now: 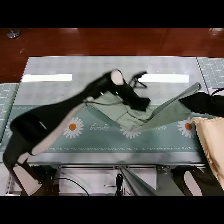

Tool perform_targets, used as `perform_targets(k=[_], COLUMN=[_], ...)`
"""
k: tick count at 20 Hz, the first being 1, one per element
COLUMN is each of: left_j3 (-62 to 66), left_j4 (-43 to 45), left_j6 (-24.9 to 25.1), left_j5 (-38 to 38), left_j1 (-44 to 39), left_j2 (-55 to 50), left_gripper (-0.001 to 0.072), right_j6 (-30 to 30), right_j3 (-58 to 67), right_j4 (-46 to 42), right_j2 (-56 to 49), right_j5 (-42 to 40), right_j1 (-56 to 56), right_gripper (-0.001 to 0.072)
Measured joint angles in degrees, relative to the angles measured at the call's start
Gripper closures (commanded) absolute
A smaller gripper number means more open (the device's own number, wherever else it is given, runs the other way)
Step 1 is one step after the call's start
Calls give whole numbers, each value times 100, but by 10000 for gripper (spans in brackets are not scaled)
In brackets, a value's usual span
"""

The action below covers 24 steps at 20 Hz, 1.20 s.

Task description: Fold the shirts.

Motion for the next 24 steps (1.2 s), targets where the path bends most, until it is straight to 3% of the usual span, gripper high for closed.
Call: perform_targets(k=[4,9,13,17,18,19,20,21,24], left_j3=[39,-33,-461,-1620,-2059,-2487,-2981,-3462,-4695], left_j4=[382,787,1132,1456,1480,1504,1530,1550,1469], left_j6=[-26,-4,289,376,376,372,343,317,280], left_j5=[-654,-1058,-1069,-966,-866,-772,-601,-420,184], left_j1=[1827,3923,4658,4819,4806,4778,4743,4704,4605], left_j2=[920,2704,4319,5720,6026,6271,6483,6638,6800], left_gripper=[679,678,678,678,678,678,678,678,678], right_j6=[17,59,170,439,492,542,601,625,629], right_j3=[420,1991,3812,5401,5641,5825,5974,6076,6238], right_j4=[72,85,90,111,153,212,273,380,656], right_j2=[-732,-2872,-5012,-6769,-7062,-7318,-7538,-7720,-7962], right_j5=[-210,-804,-977,-1034,-1038,-1069,-1097,-1099,-664], right_j1=[817,2363,3237,3722,3794,3858,3915,3947,3963], right_gripper=[693,693,693,692,633,414,146,78,78])
